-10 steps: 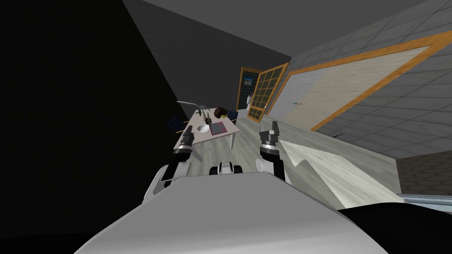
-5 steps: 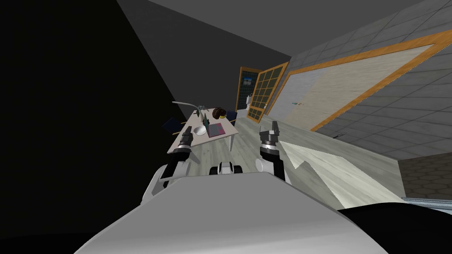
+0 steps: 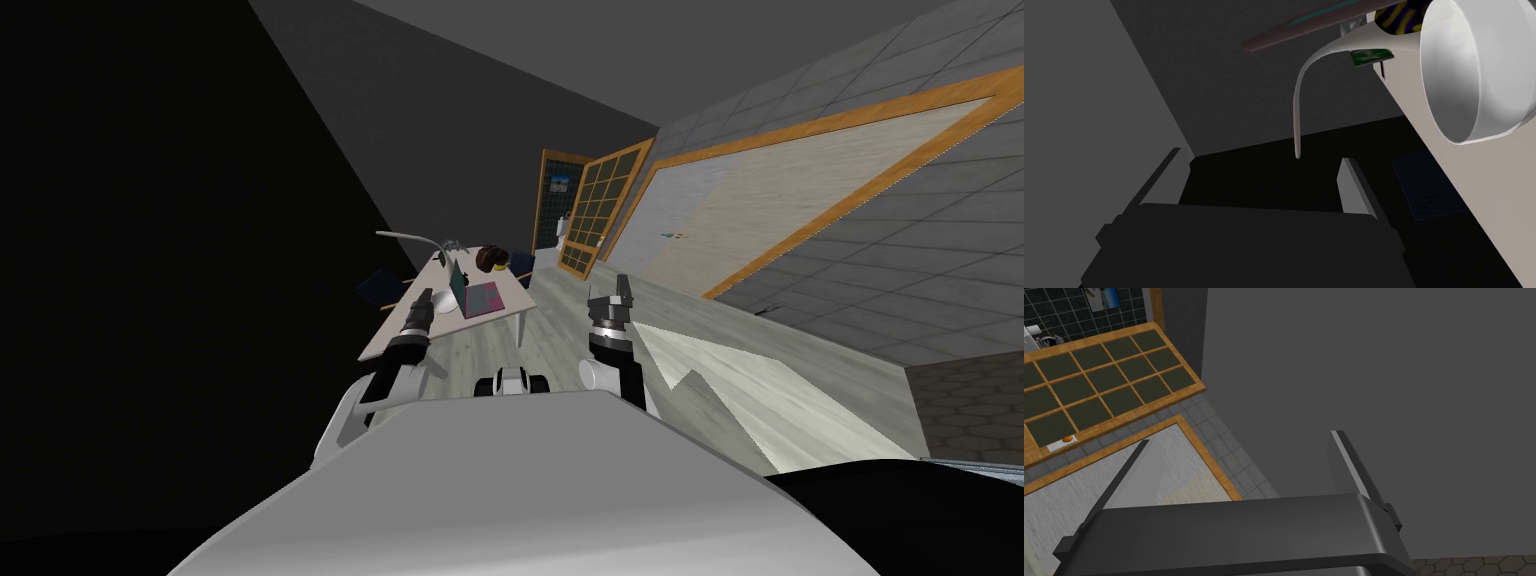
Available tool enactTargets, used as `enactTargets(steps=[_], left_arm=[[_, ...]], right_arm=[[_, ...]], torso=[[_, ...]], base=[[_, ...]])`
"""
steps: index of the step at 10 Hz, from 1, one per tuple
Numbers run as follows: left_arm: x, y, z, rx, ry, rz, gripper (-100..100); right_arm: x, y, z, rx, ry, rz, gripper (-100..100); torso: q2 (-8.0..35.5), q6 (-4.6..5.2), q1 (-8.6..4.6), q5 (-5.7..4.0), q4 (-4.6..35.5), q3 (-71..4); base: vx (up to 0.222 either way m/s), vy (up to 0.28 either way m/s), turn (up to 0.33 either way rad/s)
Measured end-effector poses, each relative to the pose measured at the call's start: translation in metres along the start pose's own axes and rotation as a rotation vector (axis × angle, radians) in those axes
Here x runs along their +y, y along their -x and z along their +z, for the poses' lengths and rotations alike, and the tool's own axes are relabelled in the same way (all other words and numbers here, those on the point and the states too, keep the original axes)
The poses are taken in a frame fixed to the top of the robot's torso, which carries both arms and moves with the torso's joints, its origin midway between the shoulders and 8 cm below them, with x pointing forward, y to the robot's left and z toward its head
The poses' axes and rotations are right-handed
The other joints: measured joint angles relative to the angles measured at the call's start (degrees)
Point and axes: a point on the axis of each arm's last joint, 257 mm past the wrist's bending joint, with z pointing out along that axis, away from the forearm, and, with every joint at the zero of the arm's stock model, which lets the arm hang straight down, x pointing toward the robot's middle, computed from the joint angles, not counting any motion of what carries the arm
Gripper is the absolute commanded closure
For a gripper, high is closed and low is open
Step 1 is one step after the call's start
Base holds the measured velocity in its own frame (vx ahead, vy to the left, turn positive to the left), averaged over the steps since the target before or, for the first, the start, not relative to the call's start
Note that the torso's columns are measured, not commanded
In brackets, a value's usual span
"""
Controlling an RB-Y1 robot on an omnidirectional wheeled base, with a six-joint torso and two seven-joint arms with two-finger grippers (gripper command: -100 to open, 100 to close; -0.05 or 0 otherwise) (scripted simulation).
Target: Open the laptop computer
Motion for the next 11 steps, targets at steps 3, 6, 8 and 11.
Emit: enactTargets(steps=[3, 6, 8, 11], left_arm=[[0.011, 0.007, -0.001, -0.008, 0.060, 0.043, -100], [0.023, 0.015, -0.002, -0.016, 0.115, 0.082, -100], [0.028, 0.019, -0.003, -0.022, 0.145, 0.101, -100], [0.034, 0.022, -0.004, -0.027, 0.176, 0.116, -100]], right_arm=[[0.000, 0.000, 0.000, 0.000, 0.000, 0.000, 0], [0.000, 0.000, 0.000, 0.000, 0.000, 0.000, 0], [0.000, 0.000, 0.000, 0.000, 0.000, 0.000, 0], [0.000, 0.000, 0.000, 0.000, 0.000, 0.000, 0]], torso=[[0.0, 0.00, -0.04, -0.01, 0.0, 0.0], [0.0, 0.00, 0.02, 0.01, 0.0, 0.0], [0.1, 0.00, 0.08, 0.03, 0.0, 0.1], [0.1, 0.00, 0.04, 0.01, 0.0, 0.1]], base=[[0.102, -0.084, -0.012], [0.108, -0.071, -0.010], [0.064, -0.037, -0.009], [0.059, -0.014, -0.014]])
